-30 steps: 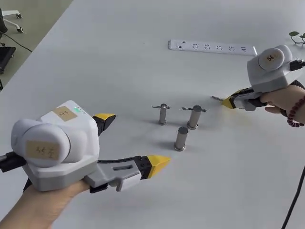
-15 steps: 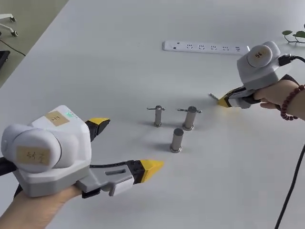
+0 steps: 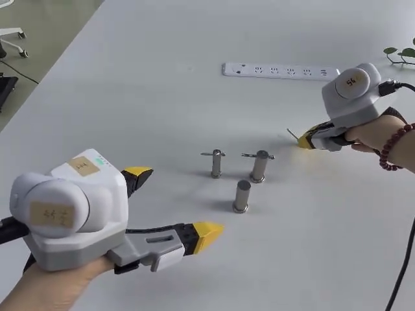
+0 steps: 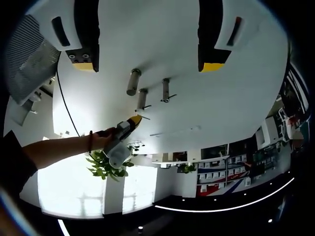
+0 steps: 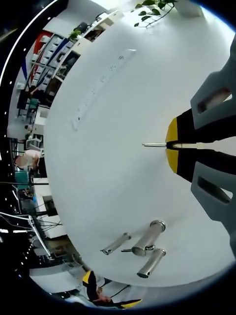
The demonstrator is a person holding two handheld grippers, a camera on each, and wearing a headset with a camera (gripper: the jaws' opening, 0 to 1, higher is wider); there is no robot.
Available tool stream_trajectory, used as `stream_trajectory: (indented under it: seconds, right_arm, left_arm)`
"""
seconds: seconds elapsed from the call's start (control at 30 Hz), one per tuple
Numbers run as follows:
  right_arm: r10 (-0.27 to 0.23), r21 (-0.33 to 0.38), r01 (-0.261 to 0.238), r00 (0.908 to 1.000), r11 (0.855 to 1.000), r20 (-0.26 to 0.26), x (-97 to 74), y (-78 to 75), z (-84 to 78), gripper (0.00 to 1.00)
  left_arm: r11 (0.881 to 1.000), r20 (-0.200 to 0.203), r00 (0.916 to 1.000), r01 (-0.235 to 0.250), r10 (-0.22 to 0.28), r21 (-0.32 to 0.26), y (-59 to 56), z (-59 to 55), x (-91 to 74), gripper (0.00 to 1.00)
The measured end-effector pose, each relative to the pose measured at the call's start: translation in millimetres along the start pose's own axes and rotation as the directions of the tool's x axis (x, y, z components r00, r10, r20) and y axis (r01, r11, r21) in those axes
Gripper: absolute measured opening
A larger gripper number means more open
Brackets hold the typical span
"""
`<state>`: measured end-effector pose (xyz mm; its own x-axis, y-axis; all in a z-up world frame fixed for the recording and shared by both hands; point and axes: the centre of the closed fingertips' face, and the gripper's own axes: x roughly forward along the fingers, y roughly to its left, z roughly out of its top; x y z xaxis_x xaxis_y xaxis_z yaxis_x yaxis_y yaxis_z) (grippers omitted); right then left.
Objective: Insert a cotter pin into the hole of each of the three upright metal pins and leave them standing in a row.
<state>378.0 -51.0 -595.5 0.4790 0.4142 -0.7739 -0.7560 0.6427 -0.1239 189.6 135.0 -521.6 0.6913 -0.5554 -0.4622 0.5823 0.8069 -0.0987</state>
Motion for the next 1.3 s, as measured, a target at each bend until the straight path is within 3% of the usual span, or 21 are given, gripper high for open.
stream_trajectory:
  seconds: [0.27, 0.43, 0.63, 0.77, 0.9, 1.13, 1.23, 1.3]
  right_arm:
    - [-0.002, -0.068, 0.007, 0.9975, 0.998, 0.070, -29.6, 19.9, 14.7, 0.00]
    - [0.029, -0.094, -0.017, 0.9919, 0.995, 0.123, -43.4, 32.6, 25.2, 0.00]
    - [0.063, -0.137, -0.039, 0.9819, 0.990, 0.178, -65.7, 54.0, 35.1, 0.00]
    - [0.082, -0.153, -0.051, 0.9767, 0.987, 0.199, -78.7, 71.9, 41.8, 0.00]
    - [0.112, -0.174, -0.073, 0.9686, 0.982, 0.222, -85.1, 85.4, 48.9, 0.00]
    - [0.181, -0.255, -0.115, 0.9502, 0.960, 0.254, -103.5, 120.4, 58.9, 0.00]
    - [0.220, -0.303, -0.138, 0.9411, 0.943, 0.256, -103.6, 129.7, 59.5, 0.00]
    - [0.235, -0.345, -0.141, 0.9402, 0.928, 0.247, -106.1, 138.5, 58.2, 0.00]
  left_arm:
    - [1.000, 0.011, 0.9999, 0.001, -0.001, -0.016, -0.3, 5.0, 1.8, 0.79]
    - [1.000, -0.009, 1.0000, -0.004, 0.004, -0.023, 0.6, 2.4, 2.4, 0.68]
    - [0.999, 0.006, 0.9998, 0.021, -0.021, -0.050, -0.8, 10.2, 2.3, 0.59]
    - [0.999, -0.043, 0.9989, 0.020, -0.022, -0.042, 2.4, 5.9, 5.4, 0.50]
    - [0.998, -0.039, 0.9981, 0.047, -0.048, -0.043, -1.1, 12.0, 6.1, 0.47]
    - [0.995, -0.023, 0.9952, 0.095, -0.096, -0.035, -9.7, 25.7, 8.7, 0.43]
    - [0.992, -0.014, 0.9922, 0.123, -0.124, -0.042, -15.9, 30.5, 10.3, 0.41]
    - [0.987, -0.007, 0.9888, 0.148, -0.149, -0.061, -21.2, 33.6, 11.2, 0.39]
